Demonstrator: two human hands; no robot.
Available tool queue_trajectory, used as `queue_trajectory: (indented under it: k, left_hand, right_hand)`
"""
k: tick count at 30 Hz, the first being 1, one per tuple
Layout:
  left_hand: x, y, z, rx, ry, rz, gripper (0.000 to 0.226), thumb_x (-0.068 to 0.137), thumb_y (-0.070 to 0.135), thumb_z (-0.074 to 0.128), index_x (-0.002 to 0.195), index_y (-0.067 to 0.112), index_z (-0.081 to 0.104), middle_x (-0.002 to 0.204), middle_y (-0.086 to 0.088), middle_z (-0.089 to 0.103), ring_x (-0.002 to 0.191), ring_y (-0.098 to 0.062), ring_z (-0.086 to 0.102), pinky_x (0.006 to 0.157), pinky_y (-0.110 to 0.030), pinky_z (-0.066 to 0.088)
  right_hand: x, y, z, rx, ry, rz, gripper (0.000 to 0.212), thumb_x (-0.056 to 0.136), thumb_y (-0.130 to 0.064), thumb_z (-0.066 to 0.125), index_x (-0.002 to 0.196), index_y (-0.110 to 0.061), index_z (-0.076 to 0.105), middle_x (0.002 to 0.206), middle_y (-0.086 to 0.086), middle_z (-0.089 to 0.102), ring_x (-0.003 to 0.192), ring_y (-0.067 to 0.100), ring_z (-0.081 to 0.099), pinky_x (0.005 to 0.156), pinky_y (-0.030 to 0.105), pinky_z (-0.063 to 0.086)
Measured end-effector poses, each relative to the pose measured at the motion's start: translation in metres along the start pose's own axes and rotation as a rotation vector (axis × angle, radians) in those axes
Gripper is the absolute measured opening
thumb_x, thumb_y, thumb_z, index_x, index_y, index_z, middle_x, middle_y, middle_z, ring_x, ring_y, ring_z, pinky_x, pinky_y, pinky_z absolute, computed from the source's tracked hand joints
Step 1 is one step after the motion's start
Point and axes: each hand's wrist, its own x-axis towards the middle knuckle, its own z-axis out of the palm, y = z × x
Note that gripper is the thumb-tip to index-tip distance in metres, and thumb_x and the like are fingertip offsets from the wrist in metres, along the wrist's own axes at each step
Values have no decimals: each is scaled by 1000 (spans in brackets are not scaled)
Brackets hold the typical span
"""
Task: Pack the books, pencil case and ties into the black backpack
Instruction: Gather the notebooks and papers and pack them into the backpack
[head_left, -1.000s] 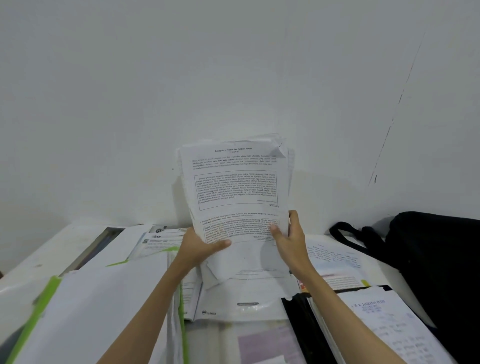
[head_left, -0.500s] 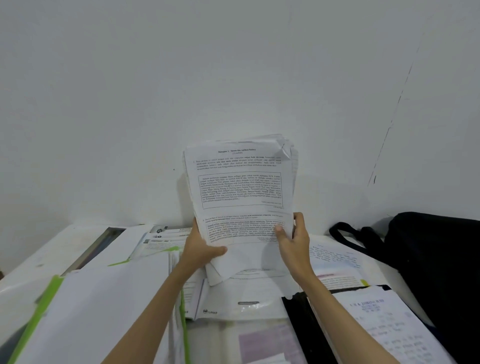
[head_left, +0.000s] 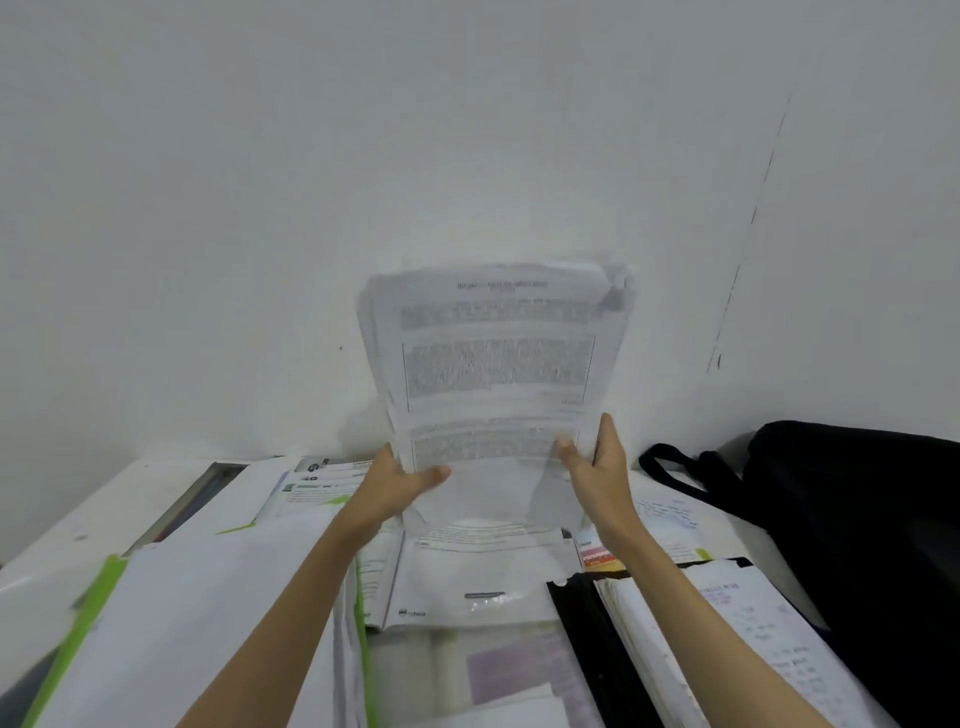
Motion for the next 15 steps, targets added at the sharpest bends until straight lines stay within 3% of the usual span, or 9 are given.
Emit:
queue_trajectory:
  k: [3, 7, 9, 12, 15]
  left_hand:
    - [-16, -19, 13, -63, -10, -61, 33, 89, 28, 61, 122, 28, 53, 120, 10, 60, 108, -8, 57, 90, -19, 43]
    - [-22, -10, 21, -62, 98, -40, 36, 94, 23, 56, 128, 15, 54, 120, 4, 59, 114, -12, 54, 92, -21, 40]
    - [-23, 4, 17, -2, 127, -8, 35, 95, 19, 54, 128, 10, 55, 119, 3, 58, 113, -12, 54, 92, -21, 40]
    - [-31, 20, 1, 34, 136, 14, 35, 94, 18, 57, 128, 8, 56, 122, 0, 59, 114, -15, 55, 98, -28, 42]
    - [-58, 23, -21, -23, 172, -32, 36, 93, 13, 58, 128, 13, 54, 122, 2, 59, 110, -15, 58, 94, -27, 45]
  right_hand:
    - [-22, 24, 0, -62, -75, 98, 33, 97, -11, 48, 129, -16, 43, 122, -2, 58, 117, 19, 54, 101, 35, 43]
    - [-25, 17, 3, -146, -91, 107, 42, 99, -12, 43, 140, -8, 35, 136, 4, 50, 125, 19, 47, 108, 37, 37]
    - [-22, 2, 4, -198, -81, 55, 34, 99, -10, 43, 132, -4, 40, 127, 6, 56, 116, 21, 52, 101, 36, 42]
    - [-21, -20, 9, -267, -100, -30, 4, 97, -5, 42, 99, -2, 42, 87, 6, 57, 81, 25, 52, 72, 35, 43]
    - [-30, -37, 23, -256, -190, -36, 6, 94, -1, 43, 98, -5, 44, 85, -2, 56, 79, 15, 53, 67, 23, 44]
